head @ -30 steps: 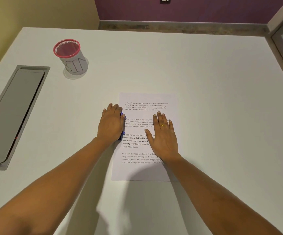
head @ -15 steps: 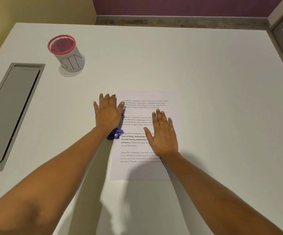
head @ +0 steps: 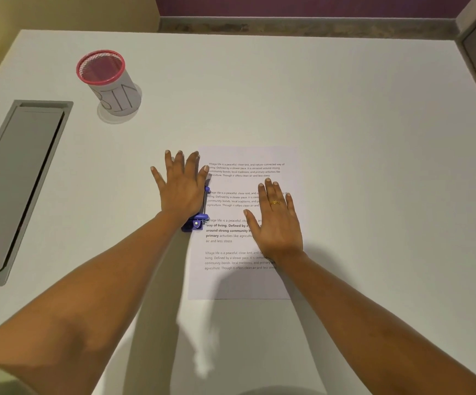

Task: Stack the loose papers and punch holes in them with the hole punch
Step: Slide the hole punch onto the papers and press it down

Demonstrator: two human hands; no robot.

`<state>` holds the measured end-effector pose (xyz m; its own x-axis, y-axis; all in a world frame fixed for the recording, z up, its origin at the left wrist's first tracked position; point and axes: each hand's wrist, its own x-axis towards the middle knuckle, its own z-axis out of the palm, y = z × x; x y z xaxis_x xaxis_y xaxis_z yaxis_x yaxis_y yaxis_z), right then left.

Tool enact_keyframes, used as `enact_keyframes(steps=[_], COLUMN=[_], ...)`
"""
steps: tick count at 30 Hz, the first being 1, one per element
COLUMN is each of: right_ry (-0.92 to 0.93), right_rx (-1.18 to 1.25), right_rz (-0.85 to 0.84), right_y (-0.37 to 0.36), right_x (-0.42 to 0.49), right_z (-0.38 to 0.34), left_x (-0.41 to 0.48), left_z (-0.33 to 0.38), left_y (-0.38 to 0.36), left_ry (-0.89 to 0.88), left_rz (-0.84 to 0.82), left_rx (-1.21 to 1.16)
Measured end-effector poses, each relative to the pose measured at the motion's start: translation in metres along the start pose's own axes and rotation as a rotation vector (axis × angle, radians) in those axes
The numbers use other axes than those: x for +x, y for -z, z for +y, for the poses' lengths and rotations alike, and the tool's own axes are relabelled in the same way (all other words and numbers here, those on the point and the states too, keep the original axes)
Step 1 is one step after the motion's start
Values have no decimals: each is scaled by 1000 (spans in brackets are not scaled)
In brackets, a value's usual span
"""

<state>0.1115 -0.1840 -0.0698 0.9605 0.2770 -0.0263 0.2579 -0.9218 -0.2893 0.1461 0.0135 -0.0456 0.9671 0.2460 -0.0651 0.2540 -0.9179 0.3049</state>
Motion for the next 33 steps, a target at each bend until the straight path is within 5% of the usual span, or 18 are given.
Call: enact_keyframes(steps=[17, 33], right_ry=[51, 69], right_rx=[-98, -110], right_rz=[300, 349], right_y=[-9, -14], right_x=[-5, -4], right_z=[-1, 1], left_x=[1, 2], left_z=[-8, -11], left_y=[-6, -10], left_ry=[42, 47], left_rz=[-33, -38], left_rx=[-161, -162])
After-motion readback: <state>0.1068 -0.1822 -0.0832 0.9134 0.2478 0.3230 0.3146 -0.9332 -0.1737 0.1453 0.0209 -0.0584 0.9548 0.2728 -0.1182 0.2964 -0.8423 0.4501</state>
